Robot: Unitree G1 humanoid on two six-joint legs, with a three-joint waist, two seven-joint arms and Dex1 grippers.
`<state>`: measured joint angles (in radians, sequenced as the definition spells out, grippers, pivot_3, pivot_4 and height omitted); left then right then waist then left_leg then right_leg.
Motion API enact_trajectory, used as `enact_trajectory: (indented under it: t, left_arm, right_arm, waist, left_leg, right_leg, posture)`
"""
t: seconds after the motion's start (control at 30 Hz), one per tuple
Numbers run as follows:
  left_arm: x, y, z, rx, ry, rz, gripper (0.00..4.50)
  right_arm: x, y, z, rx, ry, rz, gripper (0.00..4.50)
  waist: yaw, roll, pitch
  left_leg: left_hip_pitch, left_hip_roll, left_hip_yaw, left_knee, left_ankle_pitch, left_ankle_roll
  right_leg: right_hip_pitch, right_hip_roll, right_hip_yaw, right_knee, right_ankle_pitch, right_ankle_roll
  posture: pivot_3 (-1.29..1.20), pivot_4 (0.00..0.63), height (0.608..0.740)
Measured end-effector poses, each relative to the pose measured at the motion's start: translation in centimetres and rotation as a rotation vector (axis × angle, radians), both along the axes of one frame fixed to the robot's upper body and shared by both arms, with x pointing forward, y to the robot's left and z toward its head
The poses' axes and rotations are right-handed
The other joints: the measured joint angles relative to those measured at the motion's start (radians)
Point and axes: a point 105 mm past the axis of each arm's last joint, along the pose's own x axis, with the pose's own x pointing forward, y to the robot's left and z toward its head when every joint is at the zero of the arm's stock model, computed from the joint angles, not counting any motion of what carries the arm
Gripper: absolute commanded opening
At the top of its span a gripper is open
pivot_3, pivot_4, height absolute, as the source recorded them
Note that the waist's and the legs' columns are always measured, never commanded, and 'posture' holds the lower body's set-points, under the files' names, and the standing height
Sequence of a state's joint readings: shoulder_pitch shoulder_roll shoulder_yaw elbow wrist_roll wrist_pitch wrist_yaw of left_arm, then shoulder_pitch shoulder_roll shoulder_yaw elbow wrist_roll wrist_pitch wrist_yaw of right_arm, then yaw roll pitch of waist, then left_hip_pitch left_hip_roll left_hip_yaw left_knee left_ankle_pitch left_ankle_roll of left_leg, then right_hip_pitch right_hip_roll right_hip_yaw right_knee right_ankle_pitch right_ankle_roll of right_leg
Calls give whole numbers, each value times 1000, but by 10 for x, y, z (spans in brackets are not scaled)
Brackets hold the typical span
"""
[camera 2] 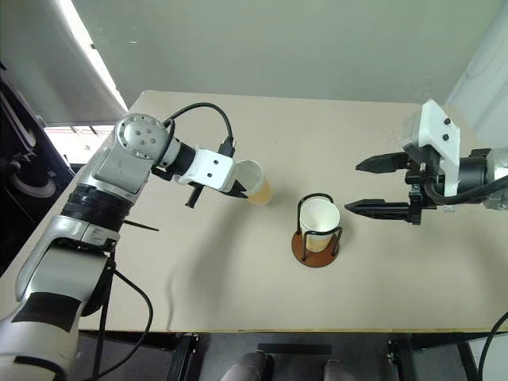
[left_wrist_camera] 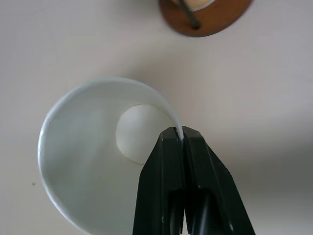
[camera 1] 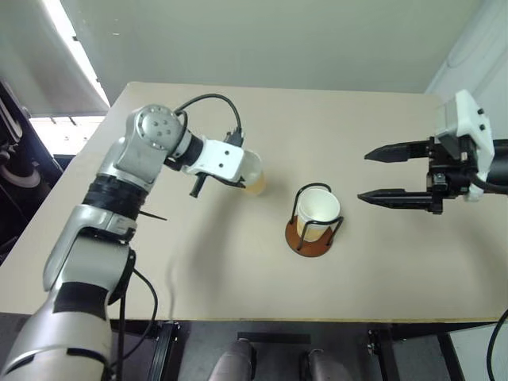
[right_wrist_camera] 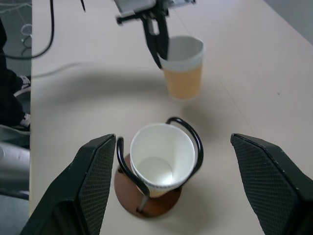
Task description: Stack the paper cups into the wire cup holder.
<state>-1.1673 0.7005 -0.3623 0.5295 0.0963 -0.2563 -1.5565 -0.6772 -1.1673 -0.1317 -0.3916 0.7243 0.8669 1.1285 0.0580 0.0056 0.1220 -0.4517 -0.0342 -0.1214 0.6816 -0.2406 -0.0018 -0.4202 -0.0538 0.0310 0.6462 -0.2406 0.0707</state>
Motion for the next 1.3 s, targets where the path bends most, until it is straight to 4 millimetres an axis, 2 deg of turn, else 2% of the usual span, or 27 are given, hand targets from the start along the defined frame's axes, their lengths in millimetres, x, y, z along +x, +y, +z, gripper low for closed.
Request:
enact_trajectory:
  t: [0.23, 0.43, 0.67, 1.03, 1.17, 1.3]
  left_arm:
    - [-17, -9, 22, -80, 26, -51, 11]
    - [-27, -27, 36, -115, 58, -113, 11]
    - [-39, -53, 44, -79, 76, -215, 11]
    - [-48, -73, 64, -76, 57, -311, 11]
    - [-52, -81, 69, -82, 53, -351, 11]
    - [-55, -87, 64, -75, 79, -377, 11]
  right_arm:
    - [0, -24, -11, -116, 38, -35, 3838]
    - [0, -35, -26, -190, 66, -47, 3838]
    - [-4, -35, -29, -201, 85, -46, 3838]
    - [-16, -27, -23, -177, 97, -33, 3838]
    - [-22, -22, -10, -136, 72, -28, 3838]
    - [-27, -22, 0, -134, 51, -41, 3838]
  waist:
    - [0, 0, 0]
    - [0, 0, 0]
    - [0, 0, 0]
    - [0, 0, 0]
    - [0, 0, 0]
    - [1, 0, 0]
  left_leg:
    - [0, 0, 0, 0, 0, 0]
    - [0, 0, 0, 1, 0, 0]
    - [0, 0, 1, 1, 0, 1]
    - [0, 0, 1, 1, 0, 1]
    - [0, 0, 1, 1, 0, 1]
    - [0, 0, 1, 1, 0, 1]
  right_leg:
    - [1, 0, 0, 1, 0, 0]
    - [1, 0, 0, 1, 1, 1]
    - [1, 0, 0, 0, 1, 1]
    - [1, 0, 0, 0, 1, 1]
    - [1, 0, 0, 0, 1, 1]
    - [2, 0, 0, 0, 1, 1]
  posture:
    - [0, 150, 740]
    - [0, 150, 740]
    - [0, 150, 740]
    - [0, 150, 740]
    - [0, 150, 740]
    - [0, 150, 740]
